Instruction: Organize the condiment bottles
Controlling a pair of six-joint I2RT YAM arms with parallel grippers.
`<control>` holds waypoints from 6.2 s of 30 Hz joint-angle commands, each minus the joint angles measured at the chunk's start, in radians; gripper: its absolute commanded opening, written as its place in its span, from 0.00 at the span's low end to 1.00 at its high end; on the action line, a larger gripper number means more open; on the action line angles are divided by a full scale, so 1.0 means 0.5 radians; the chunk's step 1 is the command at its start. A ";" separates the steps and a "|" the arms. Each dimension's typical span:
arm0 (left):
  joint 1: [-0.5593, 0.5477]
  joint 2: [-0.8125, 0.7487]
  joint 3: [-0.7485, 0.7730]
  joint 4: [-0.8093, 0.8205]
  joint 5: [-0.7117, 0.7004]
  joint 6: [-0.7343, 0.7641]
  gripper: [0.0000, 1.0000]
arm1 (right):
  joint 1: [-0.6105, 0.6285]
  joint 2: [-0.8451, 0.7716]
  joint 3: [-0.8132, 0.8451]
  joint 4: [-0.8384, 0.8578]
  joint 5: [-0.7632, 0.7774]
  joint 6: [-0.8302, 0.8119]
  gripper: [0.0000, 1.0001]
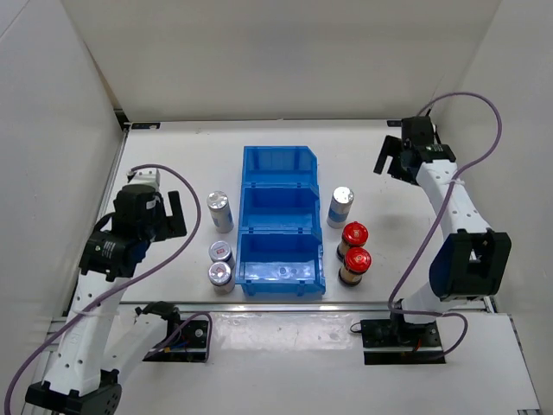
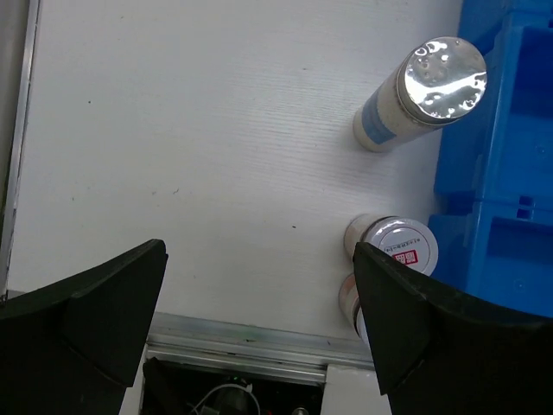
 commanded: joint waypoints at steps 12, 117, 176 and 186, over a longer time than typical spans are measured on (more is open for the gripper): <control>-0.159 -0.045 -0.146 -0.061 -0.837 -0.473 1.00 | 0.222 0.113 0.457 -0.139 -0.003 -0.424 1.00; -0.214 0.942 0.185 0.730 0.251 -0.280 0.99 | 1.177 0.282 0.881 -0.682 0.073 -0.360 1.00; -0.858 1.452 1.005 0.691 0.058 -0.390 0.11 | 0.763 -0.120 0.215 -0.725 -0.147 -0.173 1.00; -0.876 1.520 0.661 0.773 0.151 -0.430 0.11 | 0.744 -0.120 -0.030 -0.704 -0.206 -0.173 1.00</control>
